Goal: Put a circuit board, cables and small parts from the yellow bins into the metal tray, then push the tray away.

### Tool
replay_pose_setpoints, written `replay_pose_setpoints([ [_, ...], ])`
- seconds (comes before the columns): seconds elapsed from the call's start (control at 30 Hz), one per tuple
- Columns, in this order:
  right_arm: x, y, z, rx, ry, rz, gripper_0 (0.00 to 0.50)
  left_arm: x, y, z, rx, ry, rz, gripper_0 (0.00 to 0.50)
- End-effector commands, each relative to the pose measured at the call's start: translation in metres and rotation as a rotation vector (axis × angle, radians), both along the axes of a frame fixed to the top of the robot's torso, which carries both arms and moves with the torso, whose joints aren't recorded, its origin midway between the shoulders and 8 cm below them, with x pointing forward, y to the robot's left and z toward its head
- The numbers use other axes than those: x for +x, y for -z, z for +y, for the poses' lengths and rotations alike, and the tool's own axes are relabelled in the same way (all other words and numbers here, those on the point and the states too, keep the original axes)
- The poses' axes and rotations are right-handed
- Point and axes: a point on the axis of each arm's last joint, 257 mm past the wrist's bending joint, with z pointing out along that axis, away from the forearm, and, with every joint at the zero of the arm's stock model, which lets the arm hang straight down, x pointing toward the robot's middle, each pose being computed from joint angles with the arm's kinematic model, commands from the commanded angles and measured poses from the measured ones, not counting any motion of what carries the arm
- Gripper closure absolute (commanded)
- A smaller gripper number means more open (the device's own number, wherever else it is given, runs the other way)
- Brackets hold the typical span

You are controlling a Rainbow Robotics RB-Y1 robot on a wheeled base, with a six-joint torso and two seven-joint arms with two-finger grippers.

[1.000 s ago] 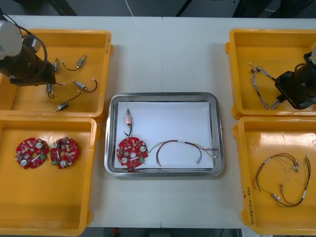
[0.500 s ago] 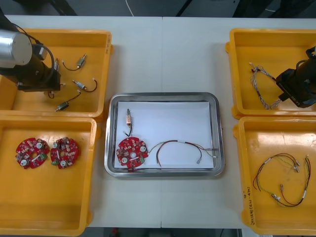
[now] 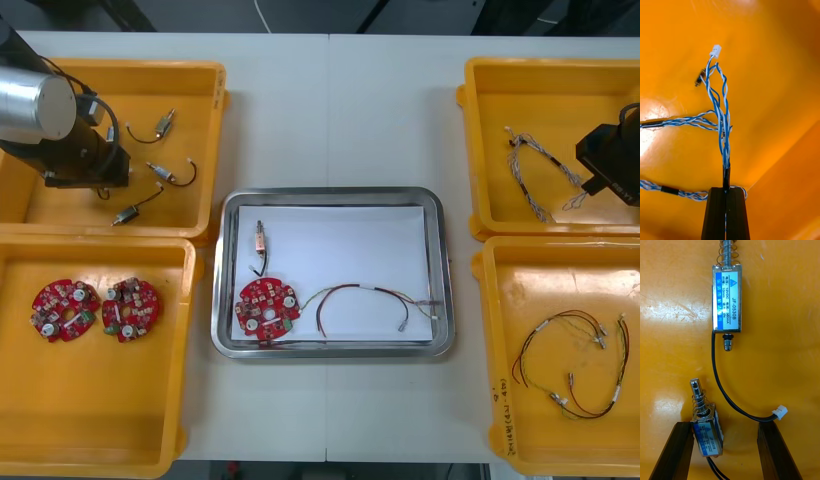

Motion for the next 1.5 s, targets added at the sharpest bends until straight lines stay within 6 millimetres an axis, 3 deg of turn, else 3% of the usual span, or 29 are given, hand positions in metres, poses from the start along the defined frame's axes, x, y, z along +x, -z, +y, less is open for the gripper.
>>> replay_pose_setpoints([
  [0.03,-0.006,-0.039,-0.03,-0.058,-0.03,-0.05,0.5,0.012,-0.008,-0.007,0.034,0.063,-0.041,0.0],
  [0.2,-0.018,-0.057,-0.034,-0.086,-0.061,-0.041,0.5,0.011,-0.007,-0.005,0.039,0.064,-0.041,0.018],
  [0.27,-0.025,-0.065,-0.035,-0.117,-0.11,-0.029,0.5,0.011,-0.008,-0.004,0.041,0.065,-0.041,0.397],
  [0.3,-0.027,-0.066,-0.035,-0.125,-0.121,-0.023,0.5,0.011,-0.007,-0.004,0.039,0.065,-0.04,0.48],
  [0.33,-0.03,-0.071,-0.036,-0.133,-0.145,-0.018,0.5,0.01,-0.005,-0.003,0.042,0.065,-0.038,0.498],
  [0.43,-0.037,-0.078,-0.033,-0.153,-0.222,-0.011,0.5,0.01,-0.005,-0.002,0.046,0.069,-0.036,0.5],
  [0.7,-0.032,-0.109,-0.021,-0.295,-0.432,-0.097,0.5,0.009,-0.007,0.003,0.047,0.064,-0.037,0.5],
  [0.93,-0.042,-0.119,0.017,-0.43,-0.682,-0.158,0.5,0.002,-0.022,0.013,0.03,0.044,-0.025,0.5],
  [1.37,-0.054,-0.118,0.099,-0.617,-1.144,-0.176,0.5,-0.015,-0.079,0.023,0.02,0.023,-0.034,0.5],
  [1.5,-0.061,-0.11,0.125,-0.673,-1.302,-0.166,0.5,-0.024,-0.094,0.023,0.033,0.024,-0.025,0.5],
])
